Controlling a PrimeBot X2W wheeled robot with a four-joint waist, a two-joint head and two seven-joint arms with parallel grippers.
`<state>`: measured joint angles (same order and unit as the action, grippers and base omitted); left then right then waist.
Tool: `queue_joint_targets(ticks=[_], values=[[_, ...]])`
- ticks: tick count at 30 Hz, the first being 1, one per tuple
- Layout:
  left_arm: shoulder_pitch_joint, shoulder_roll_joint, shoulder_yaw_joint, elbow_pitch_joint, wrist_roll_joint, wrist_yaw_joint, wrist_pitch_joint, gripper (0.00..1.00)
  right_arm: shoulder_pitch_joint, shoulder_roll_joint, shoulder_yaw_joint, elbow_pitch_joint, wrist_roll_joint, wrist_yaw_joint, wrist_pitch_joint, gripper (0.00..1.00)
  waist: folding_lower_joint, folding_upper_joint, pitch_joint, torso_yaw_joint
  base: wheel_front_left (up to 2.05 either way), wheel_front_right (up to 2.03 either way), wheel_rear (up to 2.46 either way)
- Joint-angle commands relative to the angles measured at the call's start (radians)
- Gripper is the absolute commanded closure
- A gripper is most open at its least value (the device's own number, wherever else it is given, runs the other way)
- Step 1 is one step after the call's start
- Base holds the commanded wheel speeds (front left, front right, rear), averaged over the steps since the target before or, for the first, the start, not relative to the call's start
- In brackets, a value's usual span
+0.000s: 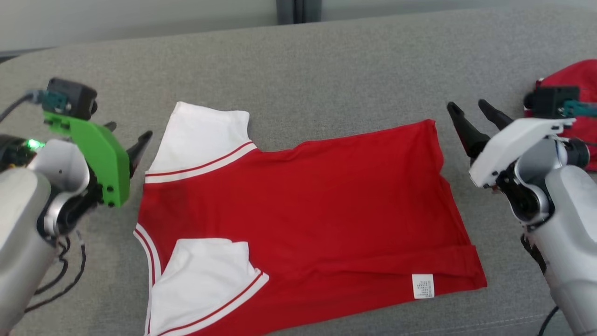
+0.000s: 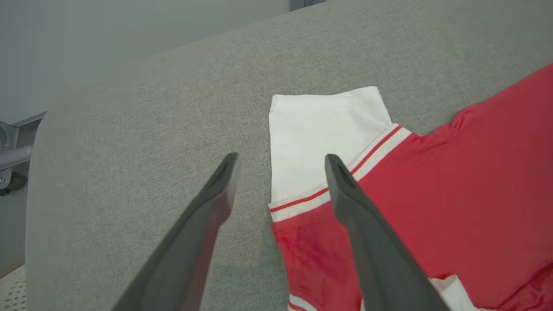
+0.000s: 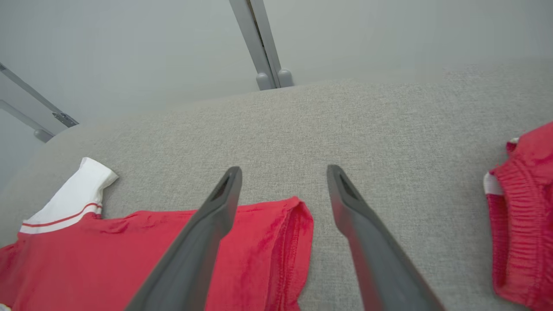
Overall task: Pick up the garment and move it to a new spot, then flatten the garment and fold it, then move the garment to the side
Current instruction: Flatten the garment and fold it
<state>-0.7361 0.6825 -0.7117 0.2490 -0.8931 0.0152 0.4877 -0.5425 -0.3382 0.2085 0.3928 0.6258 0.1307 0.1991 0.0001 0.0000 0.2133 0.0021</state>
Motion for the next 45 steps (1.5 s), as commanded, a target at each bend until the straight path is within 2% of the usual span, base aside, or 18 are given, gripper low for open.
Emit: queue_joint_targets(ticks=[1,4,8,14,19,20,22,23,25,26,27,28,30,37,45], values=[[-0.061,-0.027,-0.01,0.042,0.012,-0.026,0.016,0.0,-0.051,0.008,0.027,0.038,0.002,0.0,0.016,0.0,-0.0001,0.0,0.125,-0.018,0.0,0.0,0.0],[-0.166,-0.091,-0.021,0.149,-0.002,-0.076,0.051,0.0,-0.152,0.005,0.09,0.129,-0.007,0.0,0.048,0.0,-0.0001,0.0,0.184,-0.025,0.0,0.0,0.0],[-0.276,-0.14,-0.031,0.28,-0.004,-0.111,0.075,0.0,-0.244,0.006,0.165,0.221,0.014,0.0,0.074,0.0,-0.0001,0.0,0.232,-0.042,0.0,0.0,0.0],[-0.363,-0.172,-0.054,0.438,-0.014,-0.137,0.093,0.0,-0.292,0.01,0.293,0.281,0.084,0.0,0.118,0.02,-0.0001,0.0,0.254,-0.077,0.0,0.0,0.0],[-0.379,-0.178,-0.067,0.517,-0.035,-0.146,0.079,0.0,-0.279,-0.004,0.389,0.262,0.137,-0.001,0.132,0.35,-0.0001,0.0,0.253,-0.105,0.0,0.0,0.0],[-0.382,-0.176,-0.071,0.527,-0.039,-0.146,0.075,0.0,-0.273,-0.008,0.408,0.252,0.15,-0.001,0.137,0.44,-0.0001,0.0,0.254,-0.111,0.0,0.0,0.0],[-0.392,-0.164,-0.081,0.552,-0.035,-0.146,0.066,0.0,-0.268,-0.016,0.438,0.229,0.172,-0.001,0.139,0.53,-0.0001,0.0,0.256,-0.121,0.0,0.0,0.0],[-0.396,-0.16,-0.087,0.563,-0.027,-0.145,0.062,0.0,-0.269,-0.021,0.449,0.22,0.178,0.0,0.136,0.54,-0.0001,0.0,0.258,-0.125,0.0,0.0,0.0],[-0.395,-0.162,-0.098,0.589,-0.027,-0.145,0.061,0.0,-0.272,-0.029,0.473,0.203,0.192,0.0,0.125,0.65,-0.0001,0.0,0.261,-0.132,0.0,0.0,0.0],[-0.393,-0.167,-0.103,0.599,-0.036,-0.145,0.064,0.0,-0.275,-0.03,0.483,0.193,0.199,0.0,0.117,0.92,-0.0001,0.0,0.263,-0.135,0.0,0.0,0.0],[-0.393,-0.169,-0.109,0.607,-0.04,-0.145,0.069,0.0,-0.278,-0.032,0.491,0.189,0.204,-0.001,0.11,1.0,-0.0001,0.0,0.264,-0.136,0.0,0.0,0.0],[-0.391,-0.172,-0.118,0.613,-0.047,-0.145,0.077,0.46,-0.283,-0.037,0.501,0.184,0.204,-0.001,0.099,1.0,-0.0001,0.0,0.264,-0.137,0.0,0.0,0.0],[-0.392,-0.168,-0.133,0.615,-0.054,-0.145,0.08,1.0,-0.293,-0.046,0.501,0.186,0.206,-0.001,0.062,1.0,-0.0001,0.0,0.263,-0.138,0.0,0.0,0.0],[-0.431,-0.135,-0.156,0.644,-0.013,-0.144,-0.03,1.0,-0.319,-0.021,0.437,0.265,0.185,-0.001,-0.148,1.0,-0.0001,0.0,0.218,-0.127,0.0,0.0,0.0],[-0.391,-0.128,-0.195,0.613,-0.052,-0.144,-0.104,1.0,-0.314,0.013,0.41,0.367,0.161,-0.001,-0.295,1.0,-0.0001,0.0,0.144,-0.091,0.0,0.0,0.0]])
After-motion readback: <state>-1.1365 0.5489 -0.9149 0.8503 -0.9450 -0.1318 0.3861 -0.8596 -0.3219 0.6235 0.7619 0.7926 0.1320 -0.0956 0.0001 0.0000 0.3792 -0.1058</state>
